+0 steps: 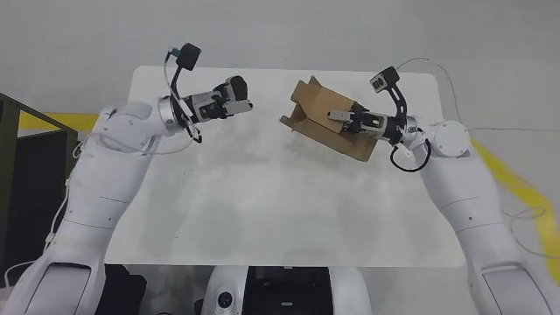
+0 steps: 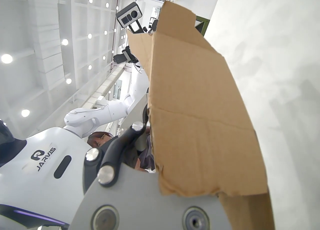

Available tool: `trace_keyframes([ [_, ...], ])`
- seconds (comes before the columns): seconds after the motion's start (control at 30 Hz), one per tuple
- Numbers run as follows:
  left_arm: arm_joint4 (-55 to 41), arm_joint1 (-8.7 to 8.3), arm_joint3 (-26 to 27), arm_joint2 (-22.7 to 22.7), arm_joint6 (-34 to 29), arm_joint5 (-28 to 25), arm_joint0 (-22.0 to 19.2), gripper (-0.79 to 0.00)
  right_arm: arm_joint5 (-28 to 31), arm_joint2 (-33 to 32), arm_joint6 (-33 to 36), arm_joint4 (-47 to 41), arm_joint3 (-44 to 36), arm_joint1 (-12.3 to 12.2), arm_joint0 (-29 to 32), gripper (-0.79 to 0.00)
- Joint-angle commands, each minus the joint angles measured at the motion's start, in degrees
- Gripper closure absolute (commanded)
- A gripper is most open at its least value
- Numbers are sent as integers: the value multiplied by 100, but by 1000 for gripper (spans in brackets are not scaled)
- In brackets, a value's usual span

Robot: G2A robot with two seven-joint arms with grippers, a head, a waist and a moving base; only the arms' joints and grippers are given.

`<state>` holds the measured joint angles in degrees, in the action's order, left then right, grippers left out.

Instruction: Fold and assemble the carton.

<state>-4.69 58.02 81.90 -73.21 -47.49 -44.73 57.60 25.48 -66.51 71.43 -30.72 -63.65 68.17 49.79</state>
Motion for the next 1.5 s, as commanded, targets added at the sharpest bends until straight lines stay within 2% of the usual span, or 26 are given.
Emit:
trace_keyframes([
  [0.0, 408, 29, -110, 51, 393, -387, -3, -785, -41, -71, 56, 53, 9, -29, -14, 0],
  [0.07, 624, 61, -188, 126, 665, -554, -20, -785, -66, -122, 98, 37, -2, -48, -13, 0],
  [0.57, 624, 61, -188, 126, 665, -554, -20, -785, -72, -148, 100, 66, 4, -59, -15, 0],
  [0.7, 1461, 69, -60, 35, 1135, -723, 53, -785, -72, -148, 100, 66, 4, -59, -15, 0],
  [0.87, 2194, 127, -299, 174, 1715, -1327, 16, -785, -72, -148, 100, 66, 4, -59, -15, 0],
  [1.07, 2691, 129, -285, 497, 2160, -1327, -232, -785, -72, -148, 100, 66, 4, -59, -15, 0],
  [1.27, 3925, -46, -83, 722, 3326, -1327, -355, -785, -72, -148, 100, 66, 4, -59, -15, 0],
  [1.37, 4908, -178, -68, 958, 4382, -1327, -417, -785, -72, -148, 100, 66, 4, -59, -15, 0],
  [1.47, 5991, -324, -282, 1296, 5729, -1327, -533, -785, -72, -148, 100, 66, 4, -59, -15, 0],
])
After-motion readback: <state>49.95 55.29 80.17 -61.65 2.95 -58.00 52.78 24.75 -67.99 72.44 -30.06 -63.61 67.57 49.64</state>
